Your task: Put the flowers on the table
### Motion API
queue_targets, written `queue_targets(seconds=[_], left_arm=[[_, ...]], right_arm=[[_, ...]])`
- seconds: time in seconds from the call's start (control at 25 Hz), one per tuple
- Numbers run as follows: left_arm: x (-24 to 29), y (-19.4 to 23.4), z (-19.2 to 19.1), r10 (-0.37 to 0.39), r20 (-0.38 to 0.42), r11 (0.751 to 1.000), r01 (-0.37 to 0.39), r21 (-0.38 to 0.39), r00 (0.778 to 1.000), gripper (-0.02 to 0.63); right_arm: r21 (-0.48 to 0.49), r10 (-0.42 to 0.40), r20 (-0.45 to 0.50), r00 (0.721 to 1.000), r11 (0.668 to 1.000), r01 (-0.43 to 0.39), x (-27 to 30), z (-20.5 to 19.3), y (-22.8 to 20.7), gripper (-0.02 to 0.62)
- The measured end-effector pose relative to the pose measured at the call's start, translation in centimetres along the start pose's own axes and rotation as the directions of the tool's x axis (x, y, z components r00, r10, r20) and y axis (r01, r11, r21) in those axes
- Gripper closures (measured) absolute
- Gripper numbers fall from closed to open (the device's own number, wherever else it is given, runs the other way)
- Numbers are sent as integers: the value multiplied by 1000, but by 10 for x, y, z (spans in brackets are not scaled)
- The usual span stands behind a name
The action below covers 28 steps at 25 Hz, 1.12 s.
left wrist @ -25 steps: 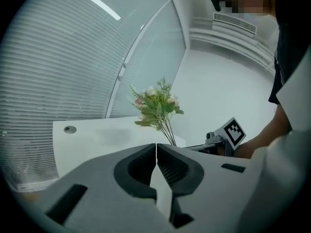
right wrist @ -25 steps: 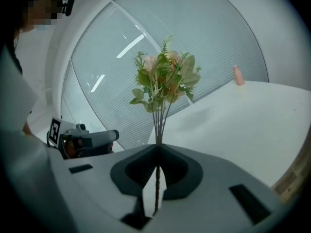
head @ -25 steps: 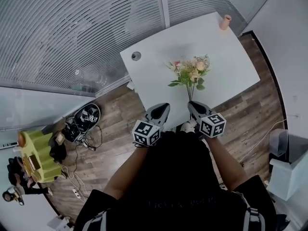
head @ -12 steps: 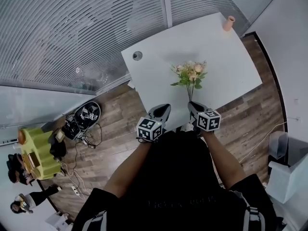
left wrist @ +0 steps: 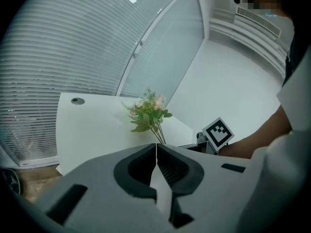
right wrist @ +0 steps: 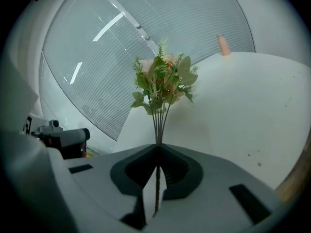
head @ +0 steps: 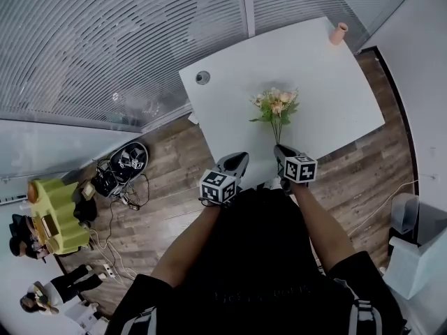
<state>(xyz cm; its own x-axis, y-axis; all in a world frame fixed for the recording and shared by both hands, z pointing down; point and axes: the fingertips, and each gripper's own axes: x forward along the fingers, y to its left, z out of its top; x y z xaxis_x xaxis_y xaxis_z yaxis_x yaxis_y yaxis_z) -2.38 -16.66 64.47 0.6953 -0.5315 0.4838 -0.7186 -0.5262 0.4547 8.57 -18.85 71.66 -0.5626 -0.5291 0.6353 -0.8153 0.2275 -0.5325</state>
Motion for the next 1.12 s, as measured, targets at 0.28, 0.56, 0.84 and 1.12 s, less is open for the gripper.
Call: queue_targets(seconds=[0.28, 0.56, 0.84, 1.12], left_arm=[[3, -2, -3, 1, -12, 1000, -1, -12, 1000, 586], [8, -4, -7, -8, -29, 1000, 7, -24, 1000, 587], [16, -4, -10, 13, -41, 999, -14, -37, 999, 586], [21, -5, -21, 26, -48, 998, -28, -56, 998, 587]], right_arm=[[29, -26, -31, 999, 999, 27, 14, -8, -9, 555], [26, -52, -83, 995, 998, 55, 25, -11, -15, 555], [-11, -54, -104, 993, 999, 53, 21, -11, -17, 552], [8, -60, -102, 993, 998, 61, 2, -12, -15, 552]])
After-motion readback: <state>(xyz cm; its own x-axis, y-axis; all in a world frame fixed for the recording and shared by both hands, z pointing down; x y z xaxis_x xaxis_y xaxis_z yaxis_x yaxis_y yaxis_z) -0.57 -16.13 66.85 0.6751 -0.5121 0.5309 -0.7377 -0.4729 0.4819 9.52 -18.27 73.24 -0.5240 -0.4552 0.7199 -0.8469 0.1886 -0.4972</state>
